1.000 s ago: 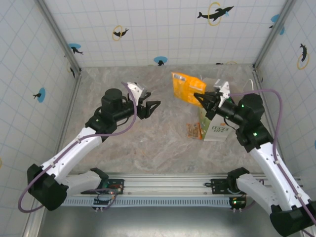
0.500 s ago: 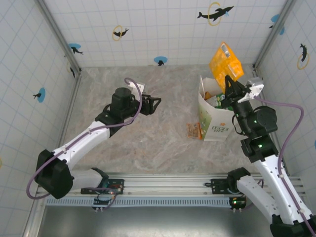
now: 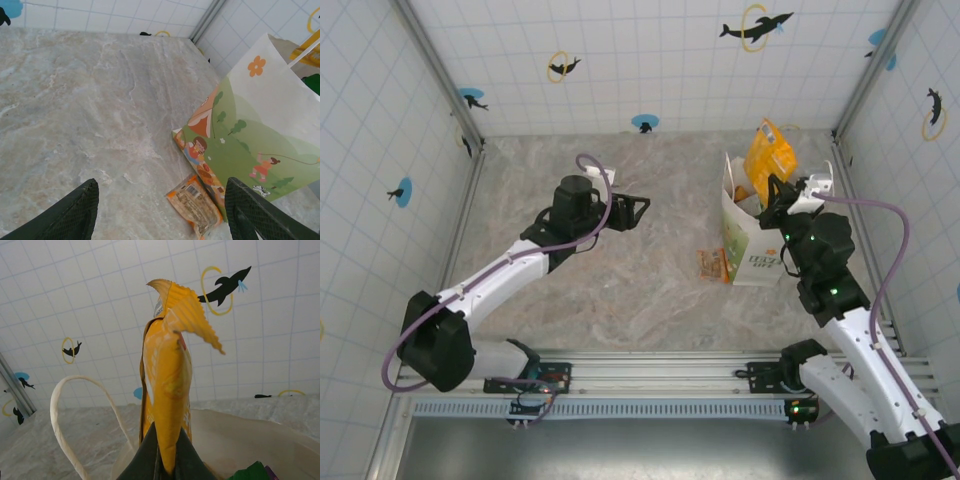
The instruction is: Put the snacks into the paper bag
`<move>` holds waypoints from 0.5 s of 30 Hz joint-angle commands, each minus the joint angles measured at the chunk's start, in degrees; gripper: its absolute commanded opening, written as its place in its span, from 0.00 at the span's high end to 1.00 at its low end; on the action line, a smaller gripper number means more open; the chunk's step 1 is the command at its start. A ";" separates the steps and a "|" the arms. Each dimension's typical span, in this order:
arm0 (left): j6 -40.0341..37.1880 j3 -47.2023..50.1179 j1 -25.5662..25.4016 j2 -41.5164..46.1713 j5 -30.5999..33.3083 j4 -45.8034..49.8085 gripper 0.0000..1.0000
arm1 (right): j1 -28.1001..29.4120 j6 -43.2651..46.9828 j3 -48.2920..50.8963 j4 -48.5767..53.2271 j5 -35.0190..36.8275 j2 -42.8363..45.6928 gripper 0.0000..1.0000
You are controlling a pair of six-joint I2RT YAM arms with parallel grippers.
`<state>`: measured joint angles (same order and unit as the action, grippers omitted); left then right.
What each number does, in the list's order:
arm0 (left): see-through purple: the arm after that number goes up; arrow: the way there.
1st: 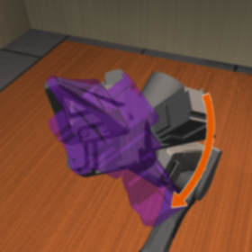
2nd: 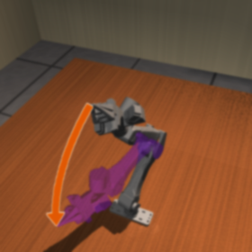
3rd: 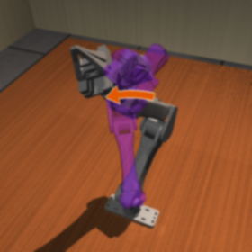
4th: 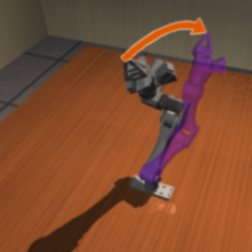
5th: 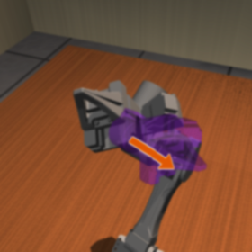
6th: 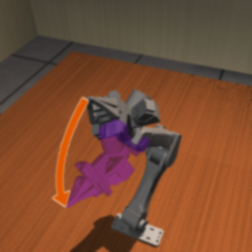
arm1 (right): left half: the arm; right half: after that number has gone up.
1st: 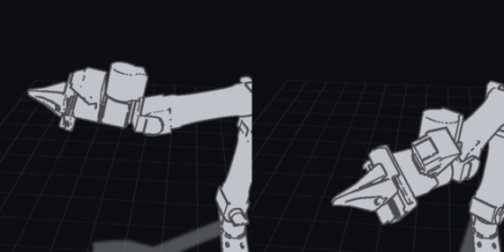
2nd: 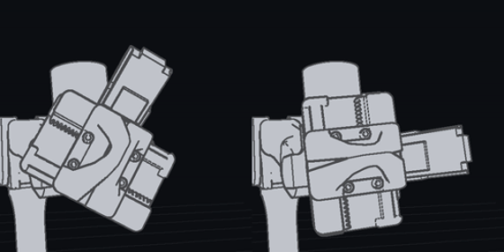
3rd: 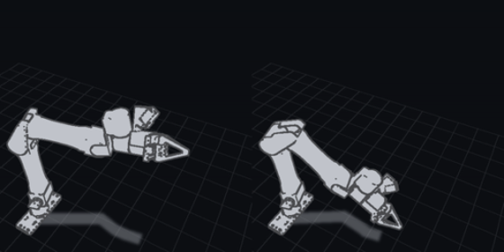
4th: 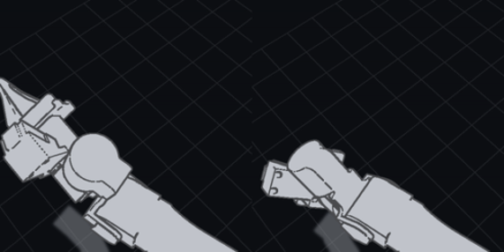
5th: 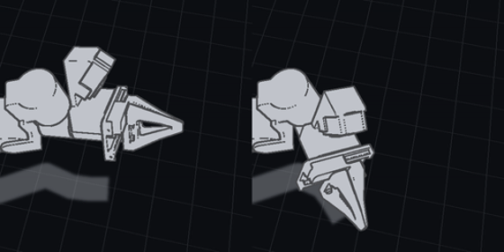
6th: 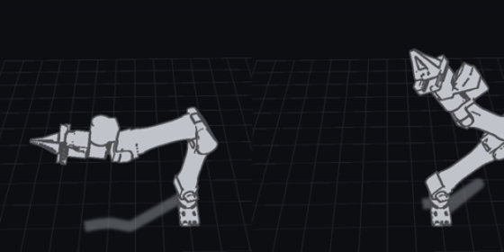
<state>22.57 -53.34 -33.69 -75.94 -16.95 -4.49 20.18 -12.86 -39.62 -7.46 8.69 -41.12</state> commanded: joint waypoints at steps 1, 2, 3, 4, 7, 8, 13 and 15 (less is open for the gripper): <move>0.79 -1.69 -0.07 -0.17 -1.13 -0.65 0.33 | -0.25 -1.18 1.33 -1.59 -0.40 0.12 0.95; 0.97 -1.68 -0.10 -0.17 -1.23 -0.69 0.34 | -0.28 -1.20 1.46 -1.72 -0.54 0.13 0.94; 1.03 -1.60 -0.12 -0.17 -1.46 -0.67 0.34 | -0.39 -1.24 1.61 -1.92 -0.73 0.03 0.94; 1.16 -1.59 -0.13 -0.22 -1.55 -0.68 0.34 | -0.49 -1.29 1.73 -2.00 -0.86 -0.11 0.93; 1.58 -1.58 -0.21 -0.26 -1.77 -0.69 0.35 | -0.84 -1.79 1.67 -1.62 -1.47 -0.42 0.86; 1.76 -1.59 -0.31 -0.26 -1.84 -0.69 0.35 | -1.00 -1.90 1.49 -1.19 -1.74 -0.53 0.82; 3.52 -1.41 -0.95 -0.56 -3.09 -0.28 0.37 | -1.42 -1.38 -0.26 2.62 -1.73 -0.51 0.66; 4.73 -1.58 -1.24 -1.06 -4.08 0.20 0.40 | -1.54 -1.16 -0.70 2.69 -1.24 -0.06 0.64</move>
<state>24.99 -53.41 -34.13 -76.05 -18.74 -4.56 19.03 -14.26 -38.46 -5.43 7.09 -41.91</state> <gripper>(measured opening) 0.612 0.350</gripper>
